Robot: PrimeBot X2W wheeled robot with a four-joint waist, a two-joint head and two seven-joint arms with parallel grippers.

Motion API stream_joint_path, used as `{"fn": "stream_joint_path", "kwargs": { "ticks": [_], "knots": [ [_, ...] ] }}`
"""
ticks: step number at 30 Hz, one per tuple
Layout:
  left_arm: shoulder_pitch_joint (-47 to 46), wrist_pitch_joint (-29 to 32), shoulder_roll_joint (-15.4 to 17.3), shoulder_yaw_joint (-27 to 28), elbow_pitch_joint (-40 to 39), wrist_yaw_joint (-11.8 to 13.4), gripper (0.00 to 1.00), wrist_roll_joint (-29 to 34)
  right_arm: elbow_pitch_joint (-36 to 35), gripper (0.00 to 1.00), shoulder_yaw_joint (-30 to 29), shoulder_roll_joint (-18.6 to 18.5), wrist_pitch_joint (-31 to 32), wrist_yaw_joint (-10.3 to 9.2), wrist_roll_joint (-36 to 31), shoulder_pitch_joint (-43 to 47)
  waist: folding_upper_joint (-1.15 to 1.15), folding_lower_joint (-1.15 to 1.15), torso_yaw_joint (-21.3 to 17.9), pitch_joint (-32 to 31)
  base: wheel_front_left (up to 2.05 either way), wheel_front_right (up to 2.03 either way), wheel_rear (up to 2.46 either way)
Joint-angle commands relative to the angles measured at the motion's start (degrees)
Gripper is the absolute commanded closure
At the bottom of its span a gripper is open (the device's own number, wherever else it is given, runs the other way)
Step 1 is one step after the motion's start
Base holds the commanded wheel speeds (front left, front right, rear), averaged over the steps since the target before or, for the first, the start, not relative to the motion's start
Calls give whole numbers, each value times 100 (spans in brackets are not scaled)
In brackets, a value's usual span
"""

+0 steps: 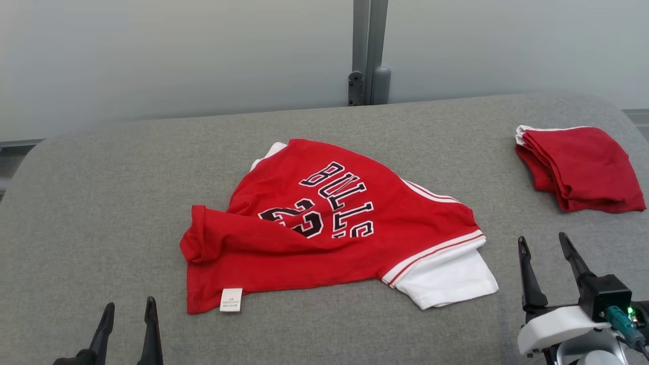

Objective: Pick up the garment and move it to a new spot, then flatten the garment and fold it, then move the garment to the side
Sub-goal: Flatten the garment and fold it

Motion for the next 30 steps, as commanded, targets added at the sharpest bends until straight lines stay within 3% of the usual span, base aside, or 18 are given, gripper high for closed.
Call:
{"fn": "stream_joint_path", "kwargs": {
  "ticks": [1, 4, 9, 20, 30],
  "knots": [
    [70, 1, -52, 92, 31, -124, 0, 120, 24, 0, 22, 15, -17, -2, 6, 113, 0, 0, 94, -56, 0, 0, 0],
    [21, 1, -226, 281, 100, -403, 0, 312, 54, 0, 56, 48, -17, -2, 27, 188, 0, 0, 127, -53, 0, 0, 0],
    [-145, 1, -401, 510, 228, -633, 0, 500, 102, 0, 133, 82, -17, -2, 67, 241, 0, 0, 93, -38, 0, 0, 0],
    [-319, 9, -431, 451, 453, -727, 0, 672, 434, 0, 284, 86, 31, -2, 154, -132, 0, 0, -108, 36, 0, 0, 0],
    [-1050, 1625, -153, -131, 797, -728, 0, 226, 1316, 0, 665, -26, 1983, -2, 47, -1239, 0, 0, -98, 659, 0, 0, 0]
  ]
}}
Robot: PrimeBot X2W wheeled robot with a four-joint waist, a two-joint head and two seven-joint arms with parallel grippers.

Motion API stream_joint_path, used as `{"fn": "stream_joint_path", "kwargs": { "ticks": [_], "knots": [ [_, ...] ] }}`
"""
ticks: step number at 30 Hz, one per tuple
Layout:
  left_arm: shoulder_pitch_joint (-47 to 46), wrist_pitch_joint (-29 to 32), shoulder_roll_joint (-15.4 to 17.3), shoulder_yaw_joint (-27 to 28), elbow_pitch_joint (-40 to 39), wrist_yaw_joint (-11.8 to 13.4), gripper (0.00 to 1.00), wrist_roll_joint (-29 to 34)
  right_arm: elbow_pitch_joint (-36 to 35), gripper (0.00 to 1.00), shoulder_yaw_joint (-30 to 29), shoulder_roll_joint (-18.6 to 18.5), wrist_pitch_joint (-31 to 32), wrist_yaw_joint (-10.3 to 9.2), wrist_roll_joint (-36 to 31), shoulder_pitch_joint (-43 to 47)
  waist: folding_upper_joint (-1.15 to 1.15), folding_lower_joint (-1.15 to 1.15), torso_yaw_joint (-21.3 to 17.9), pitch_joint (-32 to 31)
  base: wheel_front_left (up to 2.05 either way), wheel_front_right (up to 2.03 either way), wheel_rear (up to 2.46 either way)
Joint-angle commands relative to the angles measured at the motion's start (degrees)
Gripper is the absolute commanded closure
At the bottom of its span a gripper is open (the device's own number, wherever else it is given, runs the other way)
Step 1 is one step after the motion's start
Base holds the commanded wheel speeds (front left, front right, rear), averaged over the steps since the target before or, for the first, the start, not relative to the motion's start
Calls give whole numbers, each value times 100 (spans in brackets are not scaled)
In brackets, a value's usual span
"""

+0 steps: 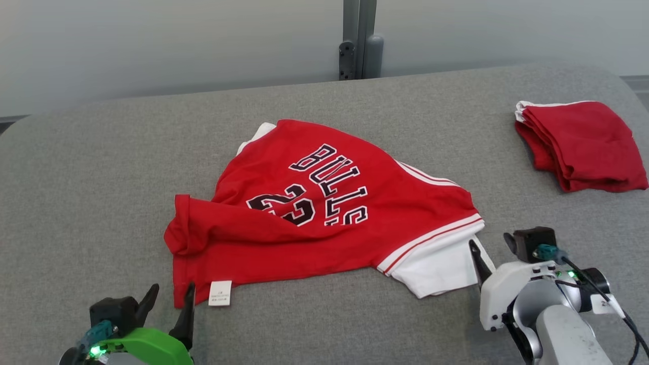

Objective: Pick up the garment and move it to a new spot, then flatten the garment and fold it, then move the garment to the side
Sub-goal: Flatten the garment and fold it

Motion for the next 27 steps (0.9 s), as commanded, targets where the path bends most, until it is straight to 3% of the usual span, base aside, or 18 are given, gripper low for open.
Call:
{"fn": "stream_joint_path", "kwargs": {
  "ticks": [1, 10, 27],
  "knots": [
    [-126, 124, 44, -37, 31, -14, 0, -117, 90, 0, 81, 5, 182, -2, -22, -106, 0, 0, 40, 276, 0, 0, 0],
    [-200, 562, 153, -292, 43, -6, 0, -437, 411, 0, 304, 61, 850, 0, 111, 40, 0, 0, 154, 577, 0, 0, 0],
    [-501, 439, 227, -275, 306, 38, 0, -641, 549, 0, 510, 118, 1001, 2, 306, -11, 0, 0, 49, 773, 0, 0, 0]
  ]
}}
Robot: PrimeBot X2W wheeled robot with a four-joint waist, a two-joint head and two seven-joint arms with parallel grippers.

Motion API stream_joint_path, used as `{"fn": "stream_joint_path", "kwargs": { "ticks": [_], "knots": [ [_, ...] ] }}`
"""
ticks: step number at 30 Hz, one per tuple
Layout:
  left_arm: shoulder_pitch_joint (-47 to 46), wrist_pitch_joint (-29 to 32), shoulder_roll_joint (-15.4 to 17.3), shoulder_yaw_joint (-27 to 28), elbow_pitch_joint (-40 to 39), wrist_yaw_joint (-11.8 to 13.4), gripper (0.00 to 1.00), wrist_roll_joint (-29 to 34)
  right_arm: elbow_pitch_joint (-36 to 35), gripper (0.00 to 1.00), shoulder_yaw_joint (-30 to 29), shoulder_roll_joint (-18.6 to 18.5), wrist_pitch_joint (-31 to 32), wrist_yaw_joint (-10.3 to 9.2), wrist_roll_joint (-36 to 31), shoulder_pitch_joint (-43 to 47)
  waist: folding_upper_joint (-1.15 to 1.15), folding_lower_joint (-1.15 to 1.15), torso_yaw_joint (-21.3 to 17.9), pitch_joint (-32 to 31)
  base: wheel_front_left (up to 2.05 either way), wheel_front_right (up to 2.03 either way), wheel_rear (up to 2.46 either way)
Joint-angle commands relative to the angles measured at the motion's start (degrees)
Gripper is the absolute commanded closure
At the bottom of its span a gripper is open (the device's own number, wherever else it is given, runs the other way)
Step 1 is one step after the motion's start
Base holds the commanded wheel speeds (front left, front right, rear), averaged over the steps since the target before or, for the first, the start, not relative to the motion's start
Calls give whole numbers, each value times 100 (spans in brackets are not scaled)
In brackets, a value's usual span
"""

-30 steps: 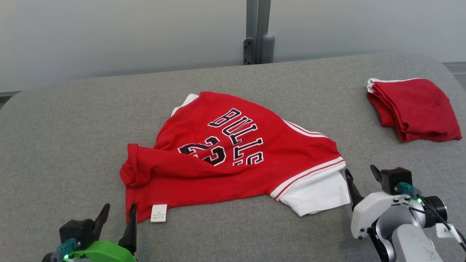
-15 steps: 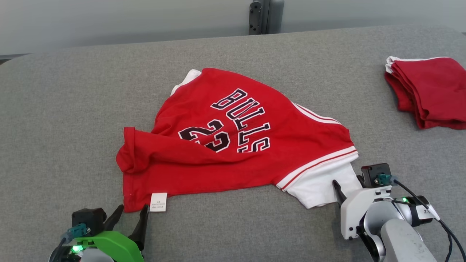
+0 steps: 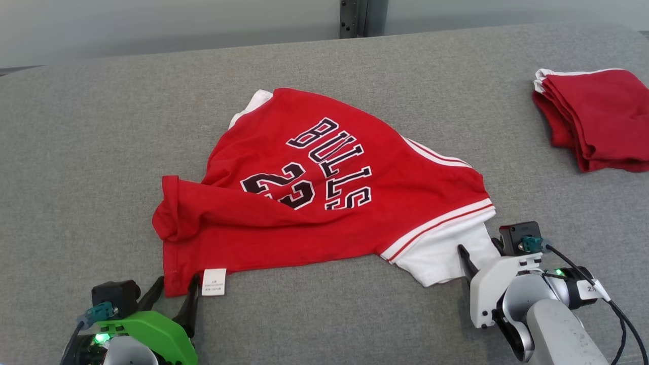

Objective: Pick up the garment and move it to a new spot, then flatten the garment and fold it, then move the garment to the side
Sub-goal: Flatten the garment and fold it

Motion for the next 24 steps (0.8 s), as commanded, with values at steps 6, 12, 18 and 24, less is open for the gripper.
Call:
{"fn": "stream_joint_path", "kwargs": {
  "ticks": [6, 12, 18, 24],
  "knots": [
    [-194, -176, 55, -56, 211, -14, 100, -80, 346, 100, 183, 91, 149, 12, 239, 118, 0, 0, -42, -23, 0, 0, 0],
    [93, -138, 97, -59, -338, -43, 100, -457, -404, 100, -18, 36, -37, 5, 1094, 198, 0, 0, -78, -265, 0, 0, 0],
    [574, 315, 222, 84, -2455, -45, 100, -1285, -2573, 100, -471, -115, 204, 5, 2492, 572, 0, 0, -102, -457, 0, 0, 0],
    [422, 951, 427, 402, -4745, 118, 100, -1979, -4875, 100, -1289, -95, 700, 5, 3513, 384, 0, 0, -152, -390, 0, 0, 0]
  ]
}}
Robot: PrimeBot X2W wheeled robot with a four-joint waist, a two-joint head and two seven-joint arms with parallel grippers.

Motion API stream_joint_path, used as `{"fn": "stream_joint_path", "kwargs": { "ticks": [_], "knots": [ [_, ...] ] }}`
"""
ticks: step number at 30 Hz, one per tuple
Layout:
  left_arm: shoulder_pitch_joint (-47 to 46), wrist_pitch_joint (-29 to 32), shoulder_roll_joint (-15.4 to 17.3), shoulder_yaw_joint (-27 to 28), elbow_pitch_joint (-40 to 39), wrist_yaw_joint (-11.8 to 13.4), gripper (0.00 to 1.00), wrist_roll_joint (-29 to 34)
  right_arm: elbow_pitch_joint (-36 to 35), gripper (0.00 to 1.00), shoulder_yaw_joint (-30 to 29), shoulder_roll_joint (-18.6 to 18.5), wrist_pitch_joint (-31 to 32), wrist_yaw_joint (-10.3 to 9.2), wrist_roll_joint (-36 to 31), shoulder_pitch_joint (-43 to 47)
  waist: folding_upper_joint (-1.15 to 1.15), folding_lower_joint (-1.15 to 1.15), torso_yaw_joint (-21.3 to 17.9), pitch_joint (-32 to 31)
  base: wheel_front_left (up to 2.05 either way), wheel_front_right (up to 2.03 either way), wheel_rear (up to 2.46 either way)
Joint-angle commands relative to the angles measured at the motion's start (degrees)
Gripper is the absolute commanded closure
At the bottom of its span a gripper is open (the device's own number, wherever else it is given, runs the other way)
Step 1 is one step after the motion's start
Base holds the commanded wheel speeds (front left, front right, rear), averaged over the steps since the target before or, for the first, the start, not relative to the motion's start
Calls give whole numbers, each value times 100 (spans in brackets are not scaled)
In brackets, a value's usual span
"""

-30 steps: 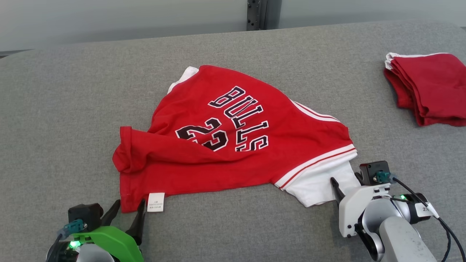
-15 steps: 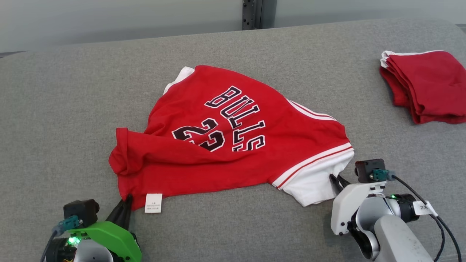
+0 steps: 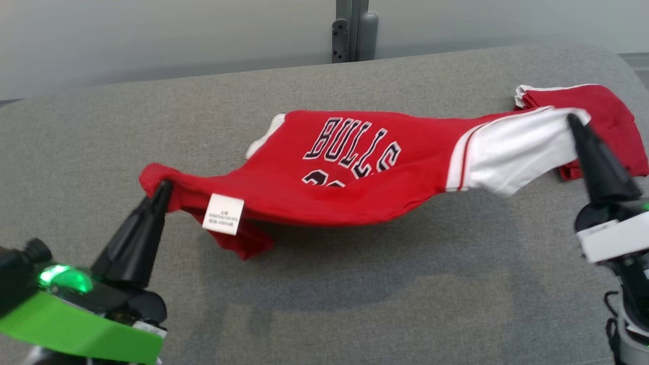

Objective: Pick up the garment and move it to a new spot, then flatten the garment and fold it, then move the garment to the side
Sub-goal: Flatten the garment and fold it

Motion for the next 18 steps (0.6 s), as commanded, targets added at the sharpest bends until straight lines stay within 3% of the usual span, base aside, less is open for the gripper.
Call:
{"fn": "stream_joint_path", "kwargs": {
  "ticks": [1, 5, 8, 14, 18],
  "knots": [
    [-247, 138, 131, 99, -309, 71, 100, -80, -346, 100, -140, 19, 138, 2, 124, -260, 0, 0, -24, 85, 0, 0, 0],
    [-1061, 737, 391, 334, -911, 275, 100, -597, -985, 100, -536, 58, 653, 2, 288, -1121, 0, 0, -84, 347, 0, 0, 0],
    [-1925, 1170, 655, 462, -809, 386, 100, -830, -920, 100, -636, 63, 1071, 2, 107, -2028, 0, 0, -103, 649, 0, 0, 0],
    [-4149, 1730, 986, 406, 583, 467, 100, -1053, 313, 100, -564, 94, 1590, 2, -756, -4232, 0, 0, -64, 1615, 0, 0, 0],
    [-5568, 1740, 1005, 62, 1934, 311, 100, -759, 1458, 100, -509, 137, 1293, 2, -1480, -5654, 0, 0, 2, 2216, 0, 0, 0]
  ]
}}
